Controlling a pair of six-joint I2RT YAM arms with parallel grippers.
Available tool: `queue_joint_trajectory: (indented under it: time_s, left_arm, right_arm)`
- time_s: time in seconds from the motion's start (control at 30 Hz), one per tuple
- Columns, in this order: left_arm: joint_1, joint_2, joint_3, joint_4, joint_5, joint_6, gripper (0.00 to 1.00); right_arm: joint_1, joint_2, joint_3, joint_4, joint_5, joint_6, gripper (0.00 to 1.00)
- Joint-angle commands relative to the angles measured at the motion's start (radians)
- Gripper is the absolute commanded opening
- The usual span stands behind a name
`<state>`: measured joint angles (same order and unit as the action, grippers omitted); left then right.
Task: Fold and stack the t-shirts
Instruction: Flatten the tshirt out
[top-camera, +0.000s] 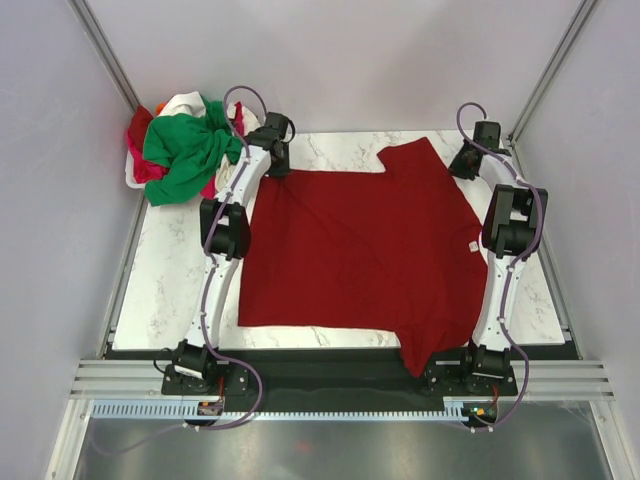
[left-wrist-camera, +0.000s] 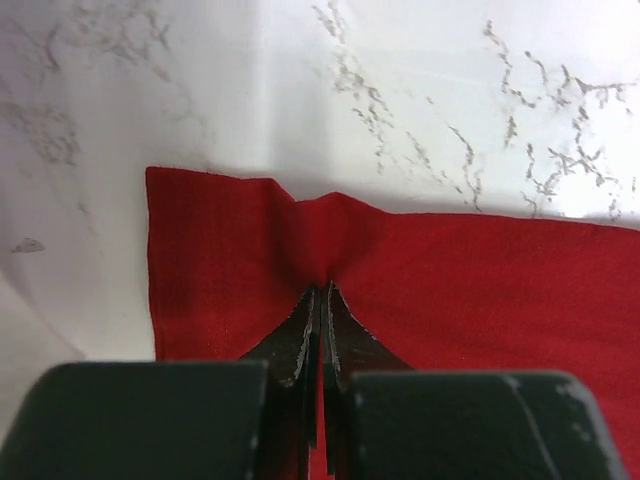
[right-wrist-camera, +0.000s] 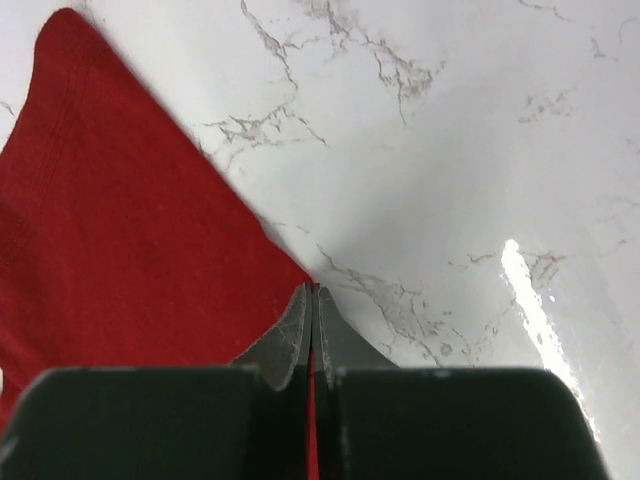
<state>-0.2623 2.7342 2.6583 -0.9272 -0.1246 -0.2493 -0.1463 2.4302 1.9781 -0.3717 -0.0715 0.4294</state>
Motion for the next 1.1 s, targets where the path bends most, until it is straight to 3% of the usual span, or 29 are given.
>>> queue_joint_trajectory:
  time_s: [0.0,0.33,0.57,0.6,0.63,0.67,0.77,0.8,0.87,1.0,1.07]
  left_arm:
    - [0.032,0.01,0.05,-0.035,-0.044,-0.002,0.02]
    - [0.069,0.022,0.095,-0.027,-0.04,-0.068,0.02]
    - [0.078,0.045,0.147,0.001,0.031,-0.071,0.03]
    - [0.077,0.039,0.158,-0.001,0.048,-0.073,0.07]
    - [0.077,0.03,0.16,0.001,0.099,-0.074,0.11]
    - [0.074,0.016,0.16,0.001,0.118,-0.074,0.21]
    - [0.045,-0.06,0.129,-0.001,0.12,-0.068,0.37]
    - [0.022,-0.112,0.103,-0.001,0.12,-0.064,0.48]
    - [-0.014,-0.166,0.068,-0.007,0.105,-0.051,0.59]
    - [-0.073,-0.338,-0.076,-0.018,0.059,-0.056,0.64]
    - [-0.129,-0.462,-0.214,-0.015,0.005,-0.073,0.63]
  right_arm:
    - [0.004,0.056,0.088,-0.029,0.039,0.015,0.0]
    - [0.005,0.302,0.505,-0.027,0.012,0.098,0.0]
    - [0.011,0.297,0.486,0.048,0.032,0.112,0.02]
    - [0.014,0.249,0.416,0.053,0.05,0.112,0.09]
    - [0.013,0.219,0.375,0.057,0.065,0.112,0.28]
    - [0.013,0.152,0.331,0.066,0.084,0.114,0.41]
    - [0.017,0.046,0.18,0.097,0.137,0.097,0.75]
    - [0.022,-0.02,0.135,0.097,0.154,0.086,0.78]
    - [0.025,-0.132,0.09,0.093,0.206,0.057,0.82]
    - [0.028,-0.36,-0.069,0.065,0.283,0.045,0.84]
    - [0.03,-0.53,-0.235,0.054,0.323,0.054,0.84]
